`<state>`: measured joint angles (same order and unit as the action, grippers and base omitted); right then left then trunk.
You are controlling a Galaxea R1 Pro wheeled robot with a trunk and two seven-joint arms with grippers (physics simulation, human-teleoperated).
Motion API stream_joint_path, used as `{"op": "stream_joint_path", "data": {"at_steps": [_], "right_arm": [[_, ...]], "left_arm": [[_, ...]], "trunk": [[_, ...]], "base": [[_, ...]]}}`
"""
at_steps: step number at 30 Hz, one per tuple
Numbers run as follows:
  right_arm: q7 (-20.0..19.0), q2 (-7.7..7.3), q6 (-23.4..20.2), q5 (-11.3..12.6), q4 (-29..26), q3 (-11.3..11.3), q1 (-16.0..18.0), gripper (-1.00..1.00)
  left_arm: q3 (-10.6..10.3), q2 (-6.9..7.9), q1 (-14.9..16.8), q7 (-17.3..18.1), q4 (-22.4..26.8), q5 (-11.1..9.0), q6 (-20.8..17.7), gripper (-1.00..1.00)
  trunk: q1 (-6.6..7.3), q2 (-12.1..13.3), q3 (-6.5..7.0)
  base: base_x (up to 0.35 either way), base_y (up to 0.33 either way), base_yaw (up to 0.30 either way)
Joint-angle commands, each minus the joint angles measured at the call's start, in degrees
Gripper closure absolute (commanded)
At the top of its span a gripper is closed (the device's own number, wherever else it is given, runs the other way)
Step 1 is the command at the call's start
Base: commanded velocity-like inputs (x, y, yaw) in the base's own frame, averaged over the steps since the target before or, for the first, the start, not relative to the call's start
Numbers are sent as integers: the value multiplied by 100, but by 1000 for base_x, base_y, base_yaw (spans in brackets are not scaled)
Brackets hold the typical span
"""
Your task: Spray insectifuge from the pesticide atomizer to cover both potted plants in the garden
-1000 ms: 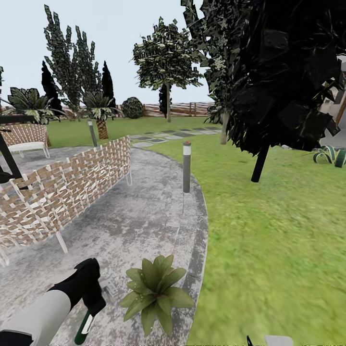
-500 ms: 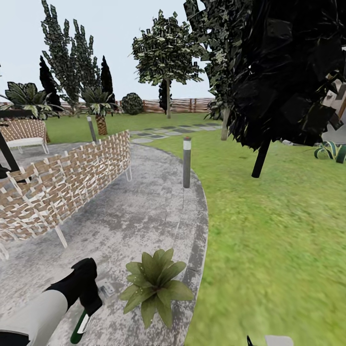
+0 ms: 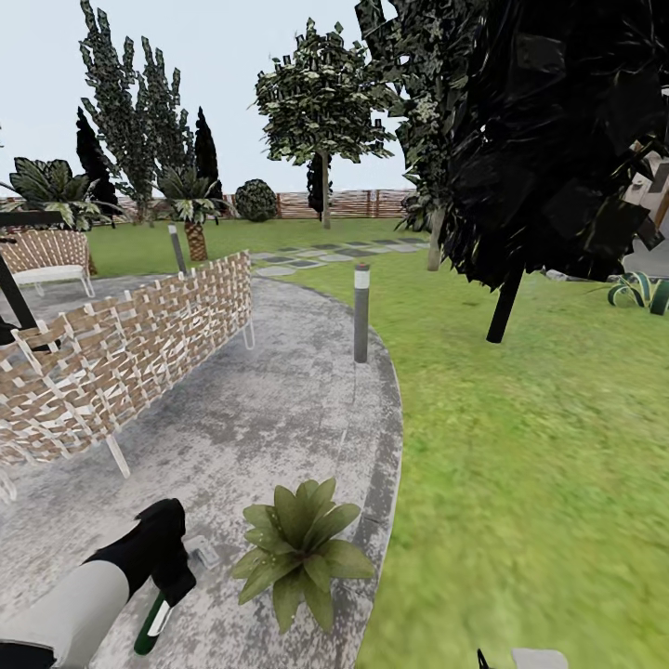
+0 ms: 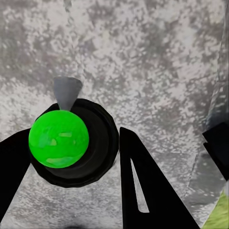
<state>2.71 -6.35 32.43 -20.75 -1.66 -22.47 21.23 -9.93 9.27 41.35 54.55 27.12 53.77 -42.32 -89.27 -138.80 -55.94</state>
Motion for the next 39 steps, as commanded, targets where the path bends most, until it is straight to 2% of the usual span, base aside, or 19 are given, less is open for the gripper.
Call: {"op": "stream_joint_path", "data": {"at_steps": [1, 5, 13, 16, 21, 32, 36, 39], "right_arm": [[28, 1, 18, -60, 8, -29, 4, -100], [28, 1, 18, -60, 8, -29, 4, -100], [28, 2, 18, -60, 8, -29, 4, -100], [25, -1, 18, -63, 8, -29, 4, -100], [26, -31, 18, -69, 15, -29, 4, -100], [28, -34, 18, -69, 14, -29, 4, -100], [28, -33, 18, -69, 15, -29, 4, -100], [28, -33, 18, -69, 16, -29, 4, -100]], "left_arm": [[-25, -27, 13, 52, 24, 39, -20, 100], [-36, -137, 57, 62, 165, 88, -22, 100], [-46, -157, 68, 74, 318, 99, -18, 100], [-46, -207, 89, 201, 643, 109, -22, 100], [-55, -216, 205, 382, 771, 112, -15, 100], [-88, -69, 79, 364, 589, 95, 41, 100], [-88, -2, 13, 362, 113, 109, 76, 100], [-75, 2, -7, 363, 3, 107, 88, 100]], "trunk": [[1, -2, -6], [1, -2, -6], [1, -2, -6], [1, -2, -6], [1, -2, -6], [1, -2, -6], [1, -2, -6], [1, -2, -6]], "base": [[0, 0, 0], [0, 0, 0], [0, 0, 0], [0, 0, 0], [0, 0, 0], [0, 0, 0], [0, 0, 0], [0, 0, 0]]}}
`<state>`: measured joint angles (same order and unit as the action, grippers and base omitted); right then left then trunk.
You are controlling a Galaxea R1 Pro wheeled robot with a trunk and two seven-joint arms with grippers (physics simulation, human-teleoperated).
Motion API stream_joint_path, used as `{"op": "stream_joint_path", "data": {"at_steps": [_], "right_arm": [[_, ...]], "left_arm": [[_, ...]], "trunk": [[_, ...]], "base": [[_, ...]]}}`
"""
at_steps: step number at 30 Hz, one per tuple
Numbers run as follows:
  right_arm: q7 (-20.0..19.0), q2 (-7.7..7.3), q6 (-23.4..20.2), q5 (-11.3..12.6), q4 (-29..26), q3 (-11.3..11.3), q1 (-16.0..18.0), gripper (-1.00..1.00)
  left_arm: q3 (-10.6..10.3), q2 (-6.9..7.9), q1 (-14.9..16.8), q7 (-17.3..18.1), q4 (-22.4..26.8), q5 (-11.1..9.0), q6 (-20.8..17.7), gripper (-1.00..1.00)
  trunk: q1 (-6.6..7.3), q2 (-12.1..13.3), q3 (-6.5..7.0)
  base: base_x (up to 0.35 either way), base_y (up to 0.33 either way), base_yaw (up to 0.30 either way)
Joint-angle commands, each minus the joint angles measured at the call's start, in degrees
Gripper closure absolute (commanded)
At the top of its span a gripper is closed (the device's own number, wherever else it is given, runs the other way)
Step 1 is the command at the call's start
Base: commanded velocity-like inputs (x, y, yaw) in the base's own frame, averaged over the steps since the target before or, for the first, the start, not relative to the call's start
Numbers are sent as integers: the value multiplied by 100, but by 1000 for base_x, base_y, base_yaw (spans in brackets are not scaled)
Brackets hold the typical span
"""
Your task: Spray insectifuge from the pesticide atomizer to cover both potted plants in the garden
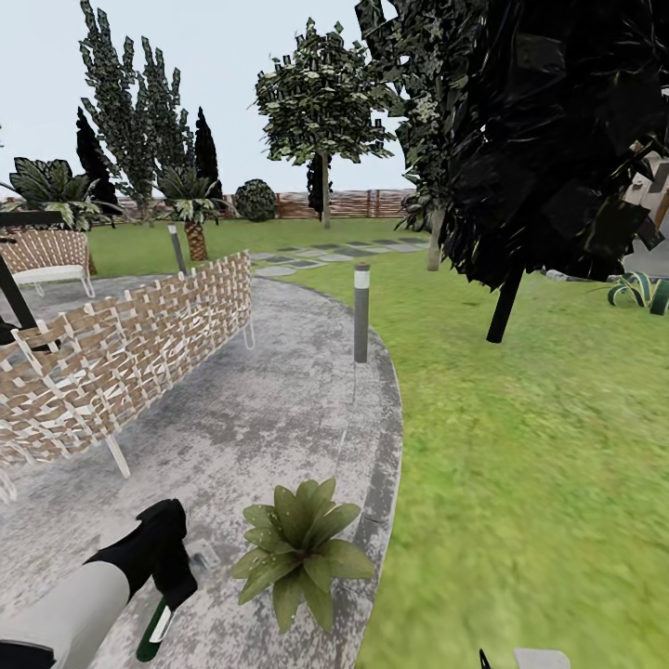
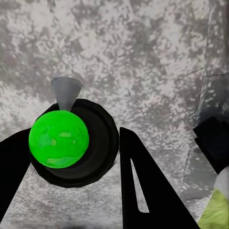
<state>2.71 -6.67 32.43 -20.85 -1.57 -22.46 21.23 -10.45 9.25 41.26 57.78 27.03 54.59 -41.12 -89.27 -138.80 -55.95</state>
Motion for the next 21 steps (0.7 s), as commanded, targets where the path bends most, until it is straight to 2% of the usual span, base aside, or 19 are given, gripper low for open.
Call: {"op": "stream_joint_path", "data": {"at_steps": [1, 5, 9, 13, 15, 17, 21], "right_arm": [[28, -1, 18, -60, 7, -30, 4, -100], [28, -1, 18, -60, 5, -30, 4, -100], [28, -1, 18, -60, 6, -30, 4, -100], [28, -1, 18, -60, 8, -30, 4, -100], [28, -1, 18, -60, 8, -30, 4, -100], [28, -1, 18, -60, 7, -30, 4, -100], [28, -1, 18, -60, 5, -30, 4, -100]], "left_arm": [[-7, -7, 0, 48, 21, 19, -29, 100], [14, -74, 70, 106, 37, -1, -60, 100], [-11, -102, 267, 455, 97, 27, -77, 100], [-53, -104, 349, 549, 186, 40, -97, 100], [-215, -96, 320, 540, 187, 42, -98, 100], [-546, -76, 286, 529, 161, 41, -98, 100], [-643, -38, 277, 521, 134, 34, -103, 100]], "trunk": [[1, -2, -6], [1, -2, -6], [1, -2, -6], [1, -2, -6], [1, -2, -6], [1, -2, -6], [1, -2, -6]], "base": [[0, 0, 0], [0, 0, 0], [0, 0, 0], [0, 0, 0], [0, 0, 0], [0, 0, 0], [0, 0, 0]]}}
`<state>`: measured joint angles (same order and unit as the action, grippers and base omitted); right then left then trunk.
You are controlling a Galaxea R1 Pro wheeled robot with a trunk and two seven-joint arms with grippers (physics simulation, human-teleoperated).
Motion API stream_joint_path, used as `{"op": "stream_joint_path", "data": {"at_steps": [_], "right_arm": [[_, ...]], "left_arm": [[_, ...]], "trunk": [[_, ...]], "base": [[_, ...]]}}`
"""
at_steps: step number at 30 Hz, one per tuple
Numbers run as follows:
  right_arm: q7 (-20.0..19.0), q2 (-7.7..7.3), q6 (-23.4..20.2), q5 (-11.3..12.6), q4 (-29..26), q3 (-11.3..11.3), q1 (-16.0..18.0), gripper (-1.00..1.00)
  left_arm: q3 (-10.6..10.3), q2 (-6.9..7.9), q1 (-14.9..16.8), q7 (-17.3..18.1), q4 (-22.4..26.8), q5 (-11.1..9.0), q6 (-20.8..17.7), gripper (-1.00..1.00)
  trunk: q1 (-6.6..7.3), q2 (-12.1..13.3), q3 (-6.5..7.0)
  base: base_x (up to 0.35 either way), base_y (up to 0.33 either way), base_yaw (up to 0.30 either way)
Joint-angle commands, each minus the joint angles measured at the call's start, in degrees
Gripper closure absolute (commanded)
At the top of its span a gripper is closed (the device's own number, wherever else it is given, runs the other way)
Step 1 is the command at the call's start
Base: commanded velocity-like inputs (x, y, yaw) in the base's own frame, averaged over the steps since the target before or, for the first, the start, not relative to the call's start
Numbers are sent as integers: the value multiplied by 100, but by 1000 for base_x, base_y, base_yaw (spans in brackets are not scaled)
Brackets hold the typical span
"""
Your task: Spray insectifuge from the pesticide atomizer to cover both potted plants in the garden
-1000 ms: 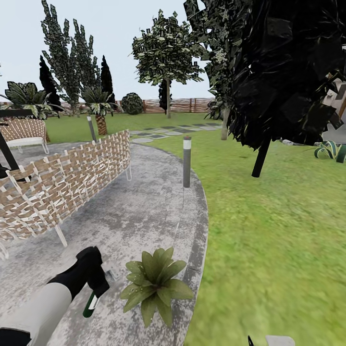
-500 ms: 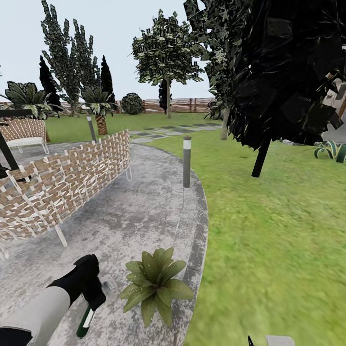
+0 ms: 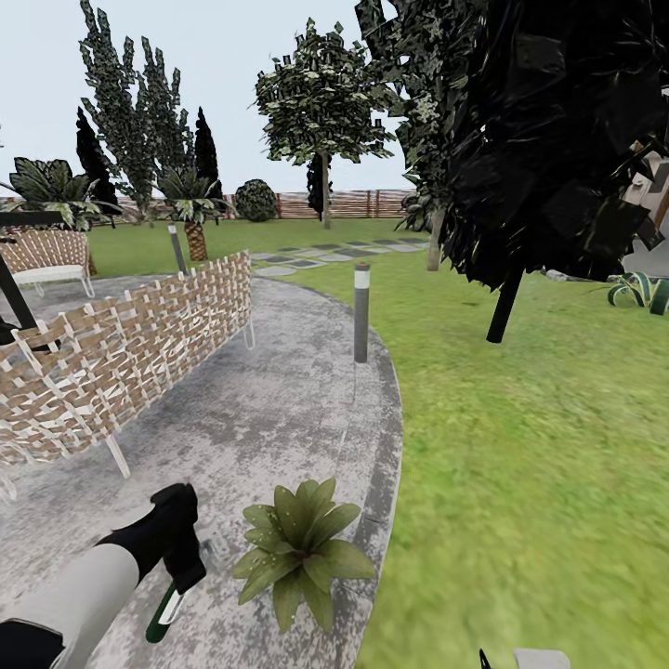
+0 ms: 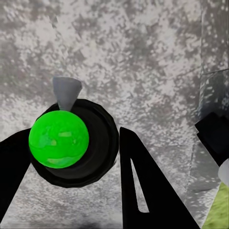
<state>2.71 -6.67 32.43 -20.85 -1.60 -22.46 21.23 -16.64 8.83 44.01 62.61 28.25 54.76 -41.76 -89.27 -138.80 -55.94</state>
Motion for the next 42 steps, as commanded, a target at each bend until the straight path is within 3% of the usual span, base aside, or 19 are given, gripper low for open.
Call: {"op": "stream_joint_path", "data": {"at_steps": [1, 10, 20, 31, 42], "right_arm": [[28, -1, 18, -56, 5, -30, 4, -100], [28, 8, 18, -51, 2, -30, 4, -100], [28, 16, 18, -51, 2, -30, 4, -100], [28, 17, 18, -51, 2, -31, 4, -100], [28, 17, 18, -51, 2, -30, 4, -100]], "left_arm": [[-29, 5, 0, 35, 5, 16, -41, 100], [-20, 4, -14, 12, -30, 11, -42, 100], [37, 52, -309, -553, -301, -58, -33, 100], [61, 4, -314, -583, -243, -80, -32, 100], [58, -14, -314, -584, -230, -80, -37, 100]], "trunk": [[1, -2, -6], [1, -2, -6], [1, -2, -6], [1, -2, -10], [-196, -363, -261]], "base": [[0, 0, 0], [104, 81, -80], [2, 3, -7], [0, 11, 0], [0, 0, 0]]}}
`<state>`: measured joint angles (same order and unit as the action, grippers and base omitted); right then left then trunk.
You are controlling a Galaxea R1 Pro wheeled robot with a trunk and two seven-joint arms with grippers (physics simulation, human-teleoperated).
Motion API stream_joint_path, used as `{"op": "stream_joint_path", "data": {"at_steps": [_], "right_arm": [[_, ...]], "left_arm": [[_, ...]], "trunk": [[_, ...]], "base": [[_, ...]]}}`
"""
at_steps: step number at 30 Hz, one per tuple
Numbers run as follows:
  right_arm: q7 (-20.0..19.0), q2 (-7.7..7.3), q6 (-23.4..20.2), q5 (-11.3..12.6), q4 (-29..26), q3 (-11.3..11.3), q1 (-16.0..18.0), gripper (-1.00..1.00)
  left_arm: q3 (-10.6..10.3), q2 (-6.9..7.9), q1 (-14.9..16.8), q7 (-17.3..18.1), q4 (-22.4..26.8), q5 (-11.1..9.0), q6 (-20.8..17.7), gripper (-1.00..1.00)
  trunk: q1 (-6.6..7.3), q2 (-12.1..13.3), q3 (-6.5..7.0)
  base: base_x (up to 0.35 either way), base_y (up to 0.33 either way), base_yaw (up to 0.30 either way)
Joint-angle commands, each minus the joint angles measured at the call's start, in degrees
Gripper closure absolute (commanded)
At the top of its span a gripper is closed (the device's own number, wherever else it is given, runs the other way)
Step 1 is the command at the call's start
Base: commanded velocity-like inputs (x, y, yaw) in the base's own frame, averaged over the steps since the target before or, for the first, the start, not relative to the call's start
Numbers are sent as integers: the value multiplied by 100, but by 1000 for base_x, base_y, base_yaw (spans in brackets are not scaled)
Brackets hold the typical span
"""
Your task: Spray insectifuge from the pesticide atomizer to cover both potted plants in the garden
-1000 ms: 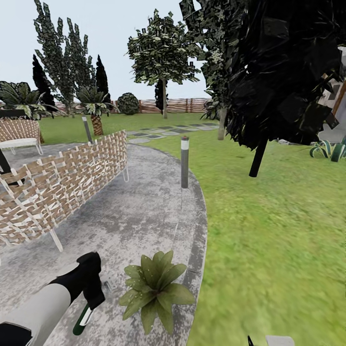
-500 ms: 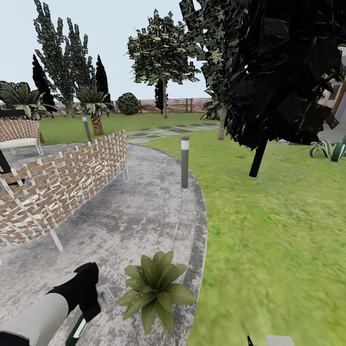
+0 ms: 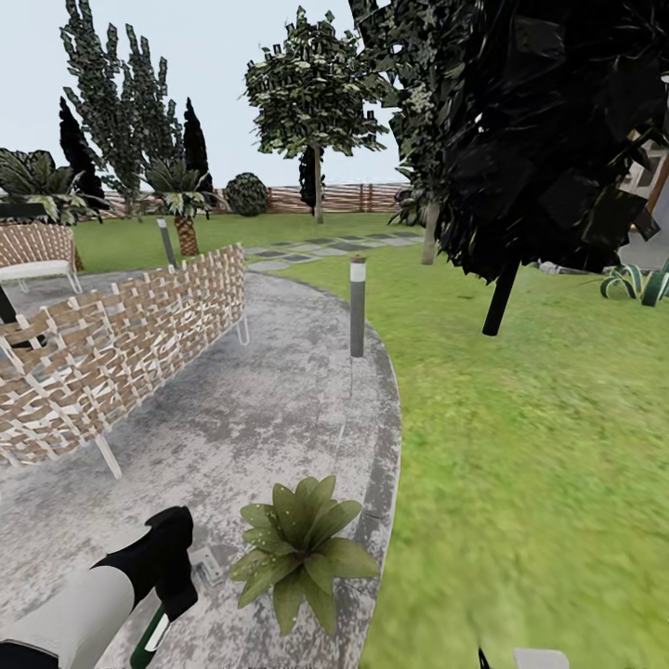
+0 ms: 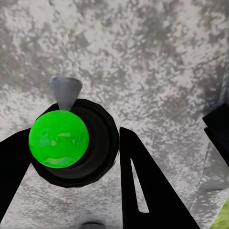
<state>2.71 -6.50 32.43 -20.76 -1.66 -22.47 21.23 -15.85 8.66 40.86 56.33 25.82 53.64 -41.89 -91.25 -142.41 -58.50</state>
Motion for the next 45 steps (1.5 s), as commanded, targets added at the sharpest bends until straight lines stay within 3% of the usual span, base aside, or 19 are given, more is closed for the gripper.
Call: {"op": "stream_joint_path", "data": {"at_steps": [1, 5, 8, 11, 18, 23, 29, 32, 42, 45], "right_arm": [[28, -1, 18, -60, 8, -30, 4, -100], [28, -1, 18, -60, 8, -30, 4, -100], [28, -1, 18, -60, 8, -30, 4, -100], [28, -1, 18, -60, 8, -30, 4, -100], [28, -1, 18, -60, 8, -30, 4, -100], [28, -1, 18, -60, 8, -30, 4, -100], [28, -1, 18, -60, 8, -30, 4, -100], [28, 6, 18, -63, 9, -30, 4, -100], [28, 12, 18, -60, 10, -30, 4, -100], [28, 12, 18, -60, 8, -30, 4, -100]], "left_arm": [[-17, 10, 1, 44, 16, 32, -23, 100], [-35, -9, 1, 44, 57, 32, -24, 100], [-31, -24, 6, 76, 571, 32, -39, 100], [-35, -146, 56, 97, 885, 35, -65, 100], [-53, -198, 233, 121, 910, 41, -336, 100], [-94, -114, 183, 401, 846, 78, -287, 100], [-85, 216, 169, 398, 471, 72, -229, 100], [-63, 294, 161, 348, 264, 48, -146, 100], [-23, 238, 103, 283, -63, -49, 366, 100], [185, 225, 102, 204, -8, -91, 469, 100]], "trunk": [[1, -2, -9], [1, -2, -13], [1, -2, -13], [1, -2, -13], [1, -2, -13], [1, -2, -13], [1, -2, -13], [1, -2, -13], [1, -2, -13], [1, -2, -13]], "base": [[0, 0, 0], [0, 0, 0], [0, 0, 0], [0, 0, 0], [0, 0, 0], [0, 0, 0], [0, 0, 0], [0, 0, 0], [0, 0, 0], [0, 0, 0]]}}
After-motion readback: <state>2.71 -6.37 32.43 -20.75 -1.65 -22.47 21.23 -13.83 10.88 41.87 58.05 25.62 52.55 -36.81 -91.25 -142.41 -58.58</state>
